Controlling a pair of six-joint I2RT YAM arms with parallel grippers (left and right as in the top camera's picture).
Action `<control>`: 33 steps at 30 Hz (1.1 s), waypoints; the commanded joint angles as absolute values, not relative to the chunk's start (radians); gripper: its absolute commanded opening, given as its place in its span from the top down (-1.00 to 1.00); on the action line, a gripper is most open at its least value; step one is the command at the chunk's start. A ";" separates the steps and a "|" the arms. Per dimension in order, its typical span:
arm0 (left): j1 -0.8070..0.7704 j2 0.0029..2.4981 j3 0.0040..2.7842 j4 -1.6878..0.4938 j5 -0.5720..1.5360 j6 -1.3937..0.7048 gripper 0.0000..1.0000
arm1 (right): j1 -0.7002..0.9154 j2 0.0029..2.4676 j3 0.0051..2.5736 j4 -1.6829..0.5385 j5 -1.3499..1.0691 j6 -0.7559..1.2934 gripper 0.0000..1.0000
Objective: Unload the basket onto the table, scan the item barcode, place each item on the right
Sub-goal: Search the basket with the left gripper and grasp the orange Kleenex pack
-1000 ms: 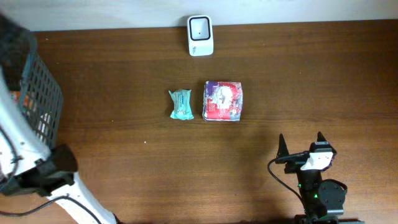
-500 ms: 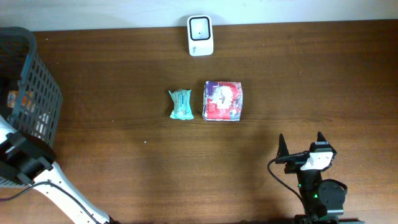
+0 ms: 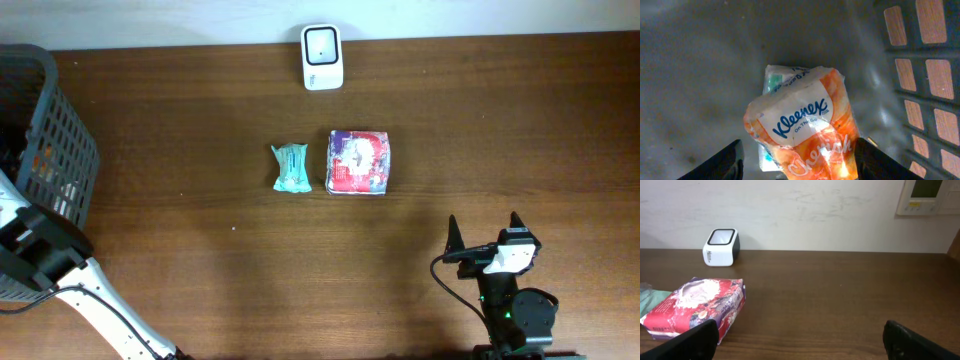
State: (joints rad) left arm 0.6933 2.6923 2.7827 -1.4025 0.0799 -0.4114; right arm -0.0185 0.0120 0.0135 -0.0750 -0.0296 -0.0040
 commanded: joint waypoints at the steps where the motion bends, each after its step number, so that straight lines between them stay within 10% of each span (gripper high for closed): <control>1: 0.690 2.753 2.782 -1.403 0.090 -0.364 0.27 | -0.013 0.006 0.006 -0.078 -0.025 -0.007 -0.97; 2: 0.689 2.753 2.782 -1.404 0.091 -0.364 0.58 | -0.013 0.006 0.006 -0.078 -0.025 -0.007 -0.97; 5: 0.689 2.753 2.782 -1.435 0.091 -0.364 0.52 | -0.013 0.006 0.006 -0.078 -0.025 -0.007 -0.97; 7: 0.692 2.753 2.782 -1.454 0.090 -0.364 -0.99 | -0.013 0.006 0.006 -0.078 -0.025 -0.007 -0.97; 13: 0.685 2.785 2.781 -1.474 0.083 -0.319 -0.87 | -0.013 0.006 0.006 -0.078 -0.025 -0.007 -0.97; 15: 0.683 2.801 2.782 -1.467 0.083 -0.312 -0.04 | -0.013 0.006 0.006 -0.078 -0.025 -0.007 -0.97; 19: 0.713 2.799 2.889 -1.523 0.084 -0.313 1.00 | -0.013 0.006 0.006 -0.078 -0.025 -0.007 -0.97; 28: 0.761 2.597 3.140 -1.688 0.174 -0.358 1.00 | -0.013 0.006 0.006 -0.078 -0.025 -0.007 -0.97; 33: 0.762 2.560 3.137 -1.688 0.309 -0.304 0.21 | -0.013 0.006 0.006 -0.078 -0.025 -0.007 -0.98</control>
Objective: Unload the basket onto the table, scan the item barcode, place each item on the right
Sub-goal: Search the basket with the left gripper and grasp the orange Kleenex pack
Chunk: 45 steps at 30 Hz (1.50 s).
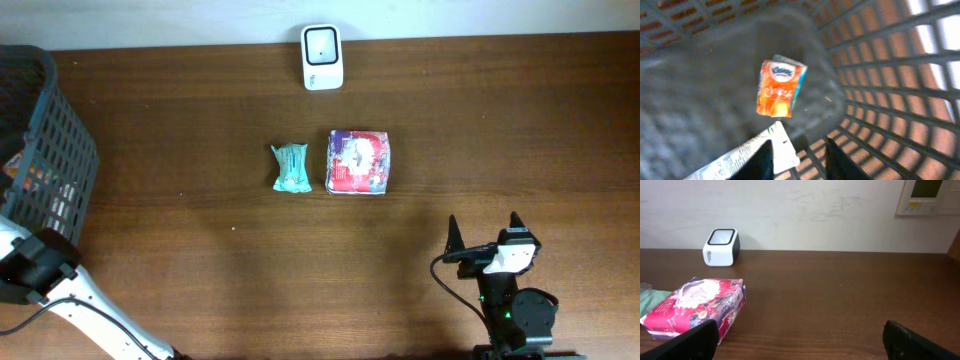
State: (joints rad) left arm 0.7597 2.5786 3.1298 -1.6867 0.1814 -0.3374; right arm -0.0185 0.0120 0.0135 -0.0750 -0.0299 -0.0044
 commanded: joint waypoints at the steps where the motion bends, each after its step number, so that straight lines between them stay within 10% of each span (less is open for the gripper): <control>1: 0.762 2.553 3.137 -1.688 0.341 -0.305 0.25 | -0.013 0.006 0.006 -0.078 -0.025 -0.007 -0.97; 6: 0.745 2.393 3.123 -1.689 0.418 -0.296 1.00 | -0.013 0.006 0.006 -0.078 -0.025 -0.007 -0.97; 18: 0.718 1.900 2.065 -1.658 -0.069 -0.415 1.00 | -0.013 0.006 0.006 -0.078 -0.025 -0.007 -0.97; 45: 0.617 1.892 2.031 -1.328 0.379 -0.148 1.00 | -0.013 0.006 0.006 -0.078 -0.025 -0.007 -0.97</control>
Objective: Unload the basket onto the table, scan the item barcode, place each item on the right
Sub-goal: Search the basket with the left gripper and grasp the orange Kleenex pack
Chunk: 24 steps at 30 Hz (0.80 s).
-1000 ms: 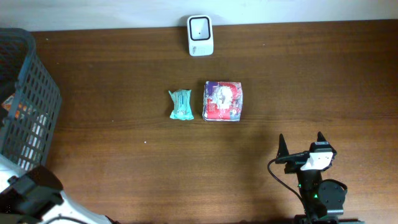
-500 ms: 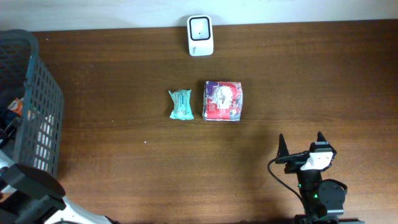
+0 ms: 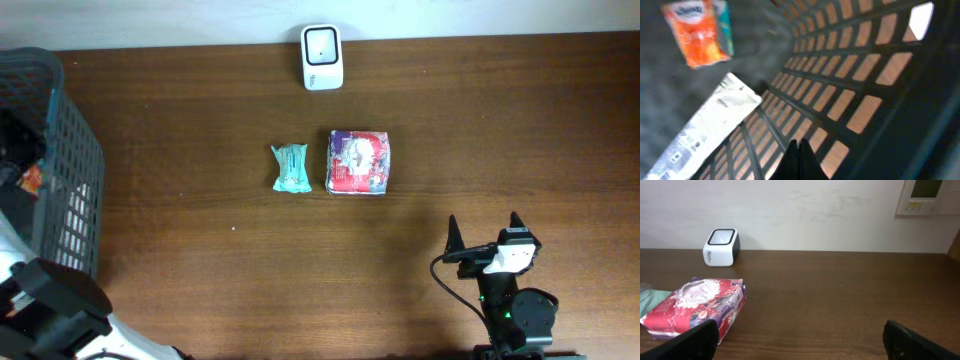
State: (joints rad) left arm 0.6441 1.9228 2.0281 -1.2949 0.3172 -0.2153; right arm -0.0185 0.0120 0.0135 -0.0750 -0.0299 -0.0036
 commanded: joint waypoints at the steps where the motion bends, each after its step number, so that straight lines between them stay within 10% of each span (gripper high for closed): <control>1: 0.616 1.892 2.031 -1.340 0.382 -0.140 1.00 | -0.013 0.006 0.006 -0.078 -0.025 -0.007 -0.97; 6: 0.625 1.891 2.032 -1.374 0.478 -0.102 1.00 | -0.013 0.006 0.006 -0.078 -0.025 -0.007 -0.97; 12: 0.738 1.891 2.032 -1.503 -0.133 -0.435 1.00 | -0.013 0.006 0.006 -0.078 -0.025 -0.007 -0.97; 24: 0.768 1.890 2.030 -1.689 0.218 -0.387 1.00 | -0.013 0.006 0.006 -0.078 -0.025 -0.007 -0.97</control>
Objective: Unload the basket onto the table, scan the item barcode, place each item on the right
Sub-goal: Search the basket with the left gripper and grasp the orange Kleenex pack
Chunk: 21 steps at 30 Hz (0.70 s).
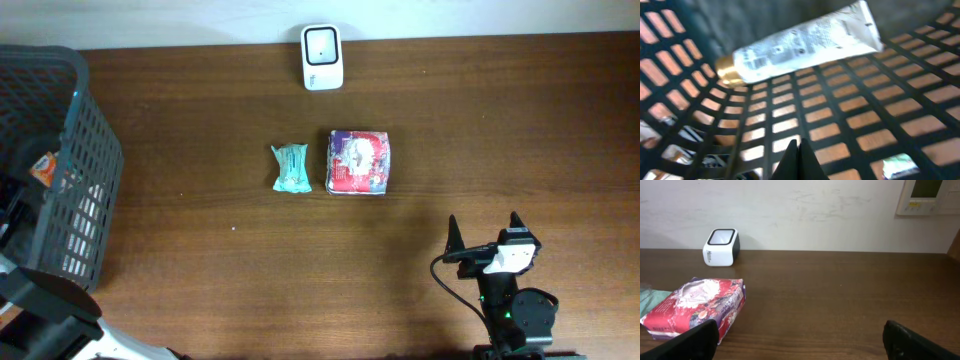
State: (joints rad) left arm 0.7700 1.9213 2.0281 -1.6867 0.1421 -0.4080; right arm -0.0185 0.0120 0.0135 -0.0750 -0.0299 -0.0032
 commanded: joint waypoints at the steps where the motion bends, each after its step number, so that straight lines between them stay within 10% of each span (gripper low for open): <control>1: 0.768 1.884 2.030 -1.689 0.229 -0.387 1.00 | -0.013 0.006 0.006 -0.078 -0.025 -0.007 -0.98; 18: 0.767 1.777 1.922 -1.657 0.266 -0.388 0.97 | -0.013 0.006 0.006 -0.078 -0.025 -0.007 -0.97; 21: 0.769 1.777 1.956 -1.460 0.266 -0.365 0.12 | -0.013 0.006 0.006 -0.078 -0.025 -0.007 -0.97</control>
